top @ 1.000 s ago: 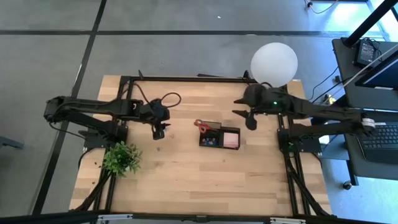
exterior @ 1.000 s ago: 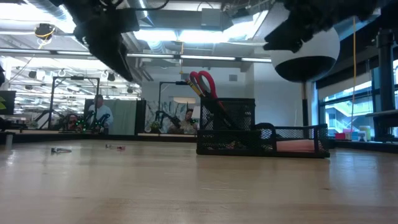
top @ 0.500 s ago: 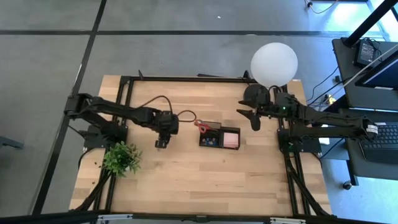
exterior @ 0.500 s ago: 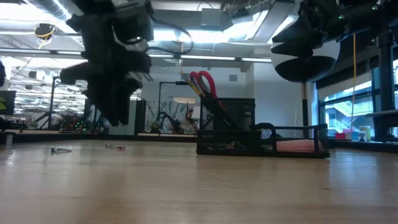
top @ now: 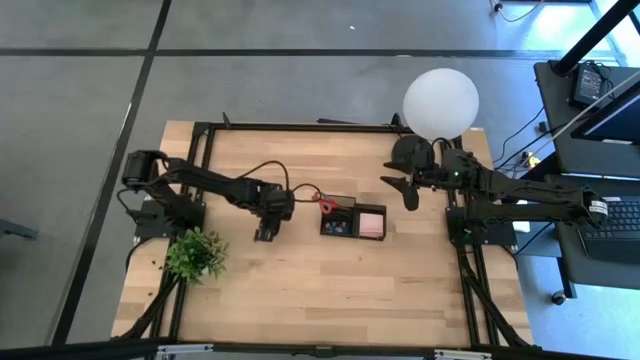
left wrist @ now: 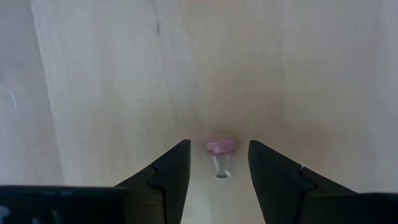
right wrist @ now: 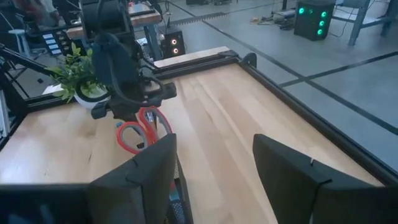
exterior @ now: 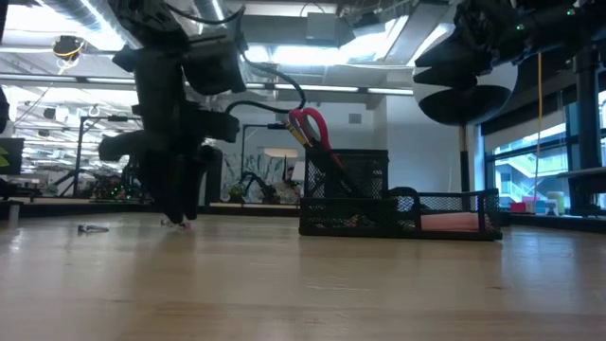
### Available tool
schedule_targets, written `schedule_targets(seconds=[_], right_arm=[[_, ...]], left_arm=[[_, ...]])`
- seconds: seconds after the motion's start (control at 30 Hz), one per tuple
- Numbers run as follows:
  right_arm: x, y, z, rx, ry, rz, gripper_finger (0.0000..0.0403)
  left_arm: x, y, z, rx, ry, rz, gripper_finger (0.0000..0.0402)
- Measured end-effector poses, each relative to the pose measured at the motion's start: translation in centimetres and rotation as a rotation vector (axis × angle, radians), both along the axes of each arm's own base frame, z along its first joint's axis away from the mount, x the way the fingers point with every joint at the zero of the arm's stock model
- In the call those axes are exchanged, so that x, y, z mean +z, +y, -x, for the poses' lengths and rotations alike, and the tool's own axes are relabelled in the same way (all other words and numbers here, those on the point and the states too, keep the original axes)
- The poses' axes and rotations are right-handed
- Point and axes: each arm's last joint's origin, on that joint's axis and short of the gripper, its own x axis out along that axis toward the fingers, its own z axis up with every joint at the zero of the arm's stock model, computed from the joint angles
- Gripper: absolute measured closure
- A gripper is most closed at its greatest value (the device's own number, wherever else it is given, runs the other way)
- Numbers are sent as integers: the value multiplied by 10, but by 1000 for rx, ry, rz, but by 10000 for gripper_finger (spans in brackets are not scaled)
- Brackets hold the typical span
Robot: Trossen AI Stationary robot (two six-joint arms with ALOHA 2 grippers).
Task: Pick and place office supplies into organizer
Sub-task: Put the pink binder clip into the black desk organizer
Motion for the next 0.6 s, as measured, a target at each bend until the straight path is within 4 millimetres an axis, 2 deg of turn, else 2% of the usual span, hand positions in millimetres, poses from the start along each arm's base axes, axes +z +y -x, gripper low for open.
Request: schedule_targets(seconds=[0.37,0.6], right_arm=[[-2,0,0,1,19,-1,185],[-3,0,1,6,35,16,185]], left_arm=[[-7,2,-4,4,7,32,245],[-8,2,-3,11,19,42,270]])
